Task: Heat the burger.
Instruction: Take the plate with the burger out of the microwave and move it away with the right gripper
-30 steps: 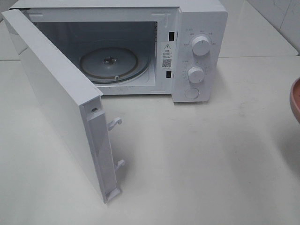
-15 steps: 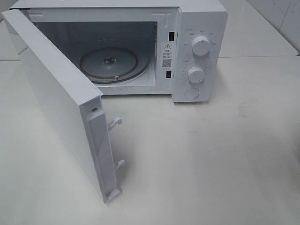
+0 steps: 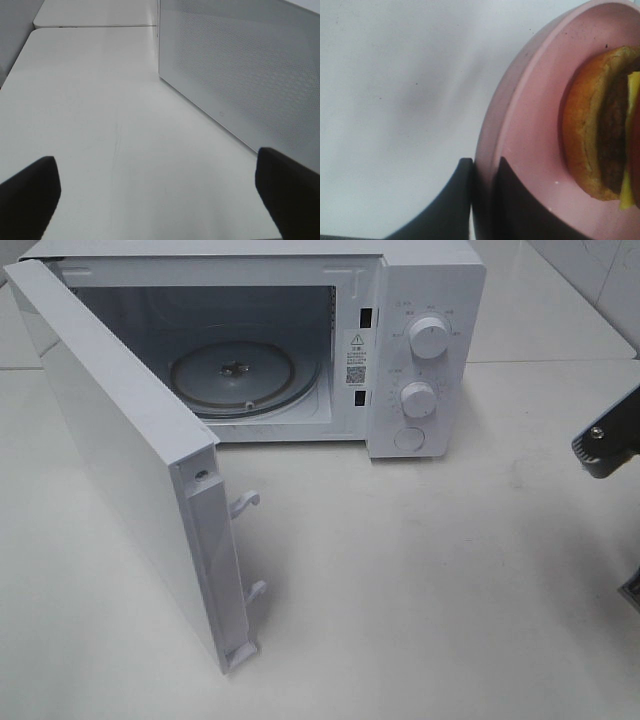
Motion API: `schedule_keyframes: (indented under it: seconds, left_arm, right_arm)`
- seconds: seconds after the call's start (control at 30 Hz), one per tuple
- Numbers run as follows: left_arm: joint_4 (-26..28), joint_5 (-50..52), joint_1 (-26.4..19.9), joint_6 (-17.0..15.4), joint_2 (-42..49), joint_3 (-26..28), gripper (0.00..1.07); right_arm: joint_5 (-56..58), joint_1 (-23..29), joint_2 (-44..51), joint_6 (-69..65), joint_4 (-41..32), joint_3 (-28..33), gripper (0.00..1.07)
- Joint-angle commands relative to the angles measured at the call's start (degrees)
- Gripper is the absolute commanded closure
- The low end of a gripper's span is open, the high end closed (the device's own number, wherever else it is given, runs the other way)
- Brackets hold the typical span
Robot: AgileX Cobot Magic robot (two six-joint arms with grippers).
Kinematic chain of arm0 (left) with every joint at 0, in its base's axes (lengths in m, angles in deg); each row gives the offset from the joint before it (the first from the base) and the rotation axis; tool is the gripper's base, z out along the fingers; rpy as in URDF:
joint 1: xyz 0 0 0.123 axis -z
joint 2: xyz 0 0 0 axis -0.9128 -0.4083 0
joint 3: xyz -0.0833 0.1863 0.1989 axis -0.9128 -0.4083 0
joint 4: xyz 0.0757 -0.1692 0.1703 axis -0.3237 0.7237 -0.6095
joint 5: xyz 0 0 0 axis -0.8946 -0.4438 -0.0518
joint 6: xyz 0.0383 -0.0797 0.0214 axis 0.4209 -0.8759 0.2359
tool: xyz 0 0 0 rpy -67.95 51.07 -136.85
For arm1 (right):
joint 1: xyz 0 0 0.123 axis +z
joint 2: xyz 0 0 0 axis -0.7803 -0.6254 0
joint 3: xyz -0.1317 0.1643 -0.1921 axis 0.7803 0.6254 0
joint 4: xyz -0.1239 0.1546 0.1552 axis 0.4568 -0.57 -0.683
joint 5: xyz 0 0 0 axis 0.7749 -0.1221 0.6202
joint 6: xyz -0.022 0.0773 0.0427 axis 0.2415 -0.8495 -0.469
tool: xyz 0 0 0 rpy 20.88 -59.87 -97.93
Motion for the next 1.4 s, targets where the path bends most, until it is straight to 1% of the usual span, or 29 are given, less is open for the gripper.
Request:
schedule_keyframes:
  seconds: [0.03,0.1,0.37,0.53,1.07,1.17,1.23,1.4]
  left_arm:
    - [0.11,0.11,-0.11,-0.4,0.46,-0.17,0.09]
    - [0.11,0.11,-0.11,-0.4,0.46,-0.17,0.09]
    - [0.11,0.11,-0.11,-0.4,0.46,-0.17,0.09]
    - [0.11,0.11,-0.11,-0.4,0.46,-0.17,0.09]
    - [0.11,0.11,-0.11,-0.4,0.46,-0.17,0.09]
    - [0.11,0.11,-0.11,-0.4,0.46,-0.17,0.09]
    - [0.11,0.11,-0.11,-0.4,0.46,-0.17,0.09]
    - [0.11,0.11,-0.11,-0.4,0.46,-0.17,0.09]
  right_arm:
    - [2.12,0.11,-2.23,-2.92,5.44,-1.55,1.07]
    - [2.58,0.11,-5.73,-7.05,5.79,-2.35,1.07]
    - [1.83,0.11,-10.37,-11.92,5.73,-2.35,1.07]
    - [-0.17,0.11,-15.76,-16.5,5.73,-2.35,1.07]
    - [-7.22,0.11,-27.27,-25.5,5.79,-2.35,1.07]
    - [-7.62,0.11,-27.79,-25.61,5.79,-2.35,1.07]
    - [-9.17,0.11,-30.37,-28.13,6.82,-2.35,1.06]
    - [-9.51,0.11,-33.0,-31.34,9.11,-2.29,1.04]
